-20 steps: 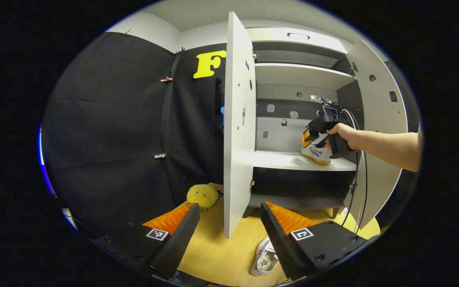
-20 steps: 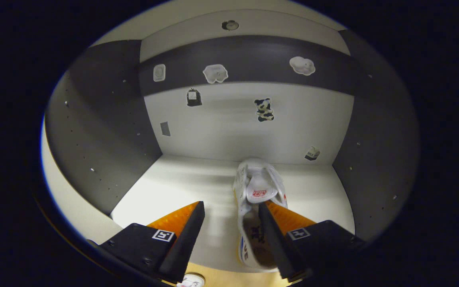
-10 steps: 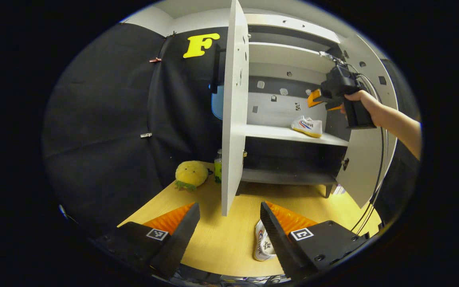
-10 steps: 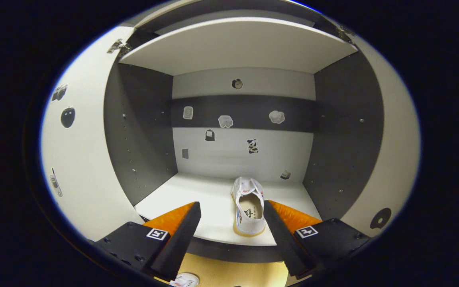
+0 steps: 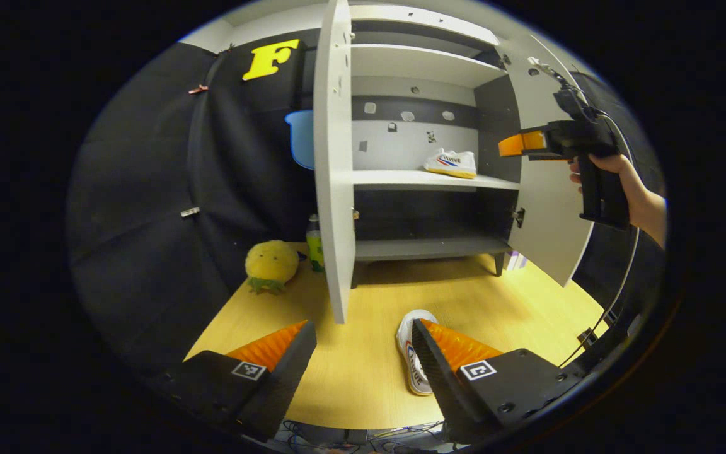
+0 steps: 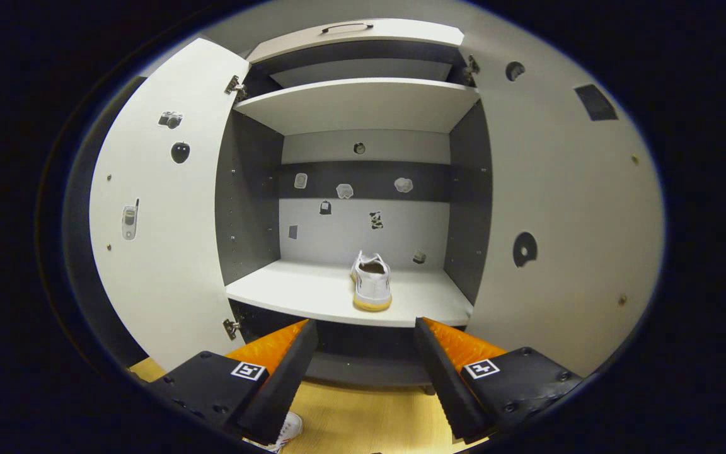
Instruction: Grab one shoe with the right hand and put it into the shoe cabinet, grab the other shoe with the left hand and put it into the shoe cabinet; then close the right door with the right hand and the left door with the left hand.
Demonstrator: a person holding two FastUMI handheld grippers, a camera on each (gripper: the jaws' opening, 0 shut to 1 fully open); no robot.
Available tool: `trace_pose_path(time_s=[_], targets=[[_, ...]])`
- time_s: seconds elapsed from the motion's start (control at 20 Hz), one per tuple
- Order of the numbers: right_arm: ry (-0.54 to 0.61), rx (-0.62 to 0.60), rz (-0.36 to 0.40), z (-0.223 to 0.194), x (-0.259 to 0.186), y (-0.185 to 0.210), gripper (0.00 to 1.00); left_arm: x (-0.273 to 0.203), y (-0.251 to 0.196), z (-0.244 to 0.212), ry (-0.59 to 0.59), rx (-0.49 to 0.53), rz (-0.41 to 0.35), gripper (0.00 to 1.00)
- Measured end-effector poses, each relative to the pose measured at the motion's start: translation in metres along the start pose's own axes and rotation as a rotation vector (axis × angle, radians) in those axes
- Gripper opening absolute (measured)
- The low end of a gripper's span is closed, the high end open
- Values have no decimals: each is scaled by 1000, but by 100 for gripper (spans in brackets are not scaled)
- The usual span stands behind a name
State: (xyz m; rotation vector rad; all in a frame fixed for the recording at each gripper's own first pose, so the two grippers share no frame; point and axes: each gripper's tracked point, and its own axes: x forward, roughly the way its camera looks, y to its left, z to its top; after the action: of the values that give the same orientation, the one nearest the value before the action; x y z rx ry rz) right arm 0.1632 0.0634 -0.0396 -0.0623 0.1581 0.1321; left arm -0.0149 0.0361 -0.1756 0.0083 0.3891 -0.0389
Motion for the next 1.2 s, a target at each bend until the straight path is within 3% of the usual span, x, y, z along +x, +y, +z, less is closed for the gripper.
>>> trace_pose_path(time_s=[0.35, 0.85, 1.2], targets=[[144, 90, -114, -93, -85, -30, 98, 48, -36, -47, 117, 41, -139, 95], [402, 146, -261, -204, -191, -62, 99, 136, -49, -120, 289, 26, -166, 96], [461, 120, -281, -218, -219, -58, 99, 187, -58, -141, 324, 75, -160, 89]])
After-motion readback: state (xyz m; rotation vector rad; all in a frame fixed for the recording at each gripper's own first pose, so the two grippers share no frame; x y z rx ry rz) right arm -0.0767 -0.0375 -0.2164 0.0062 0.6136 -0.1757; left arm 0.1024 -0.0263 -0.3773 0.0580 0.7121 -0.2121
